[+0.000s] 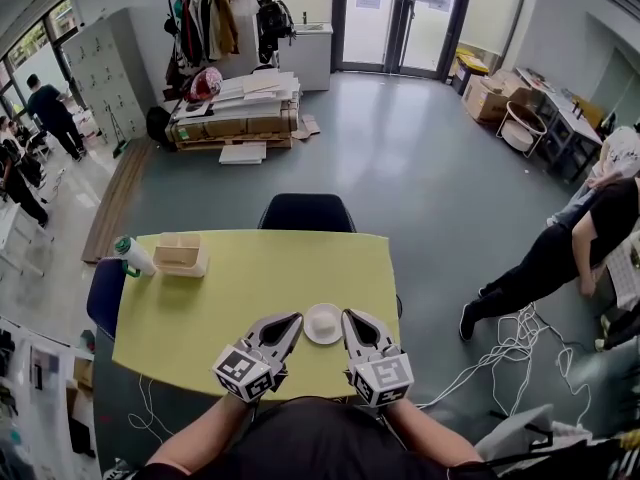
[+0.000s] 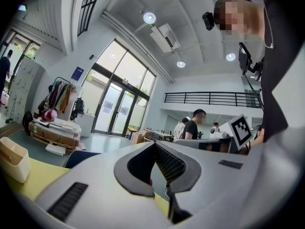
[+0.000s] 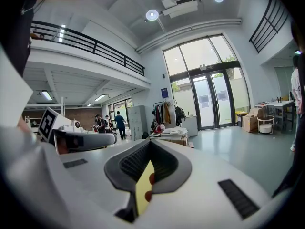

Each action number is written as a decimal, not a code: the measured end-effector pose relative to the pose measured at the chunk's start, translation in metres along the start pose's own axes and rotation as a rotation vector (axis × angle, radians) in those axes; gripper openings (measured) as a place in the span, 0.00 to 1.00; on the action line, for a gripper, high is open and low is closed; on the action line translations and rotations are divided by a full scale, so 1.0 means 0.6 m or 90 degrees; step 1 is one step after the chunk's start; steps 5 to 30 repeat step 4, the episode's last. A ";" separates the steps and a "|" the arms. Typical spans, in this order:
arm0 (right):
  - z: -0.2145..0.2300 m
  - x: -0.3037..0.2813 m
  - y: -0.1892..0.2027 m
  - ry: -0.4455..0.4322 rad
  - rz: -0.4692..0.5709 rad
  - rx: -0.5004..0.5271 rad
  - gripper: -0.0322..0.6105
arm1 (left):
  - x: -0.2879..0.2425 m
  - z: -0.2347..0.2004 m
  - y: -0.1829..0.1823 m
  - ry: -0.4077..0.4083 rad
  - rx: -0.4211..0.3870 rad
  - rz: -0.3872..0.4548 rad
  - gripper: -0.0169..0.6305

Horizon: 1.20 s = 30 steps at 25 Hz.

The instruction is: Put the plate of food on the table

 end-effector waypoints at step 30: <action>0.003 0.003 0.004 0.002 -0.001 -0.003 0.07 | -0.003 0.002 0.003 -0.002 0.001 -0.002 0.04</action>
Point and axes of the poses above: the fingertips, and each gripper's own axes: x backward along the fingers, z to its right, y out of its underside, the point moved 7 cm from there along x, backward along the fingers, and after that the axes turned 13 degrees about -y, right-handed, at the moved point
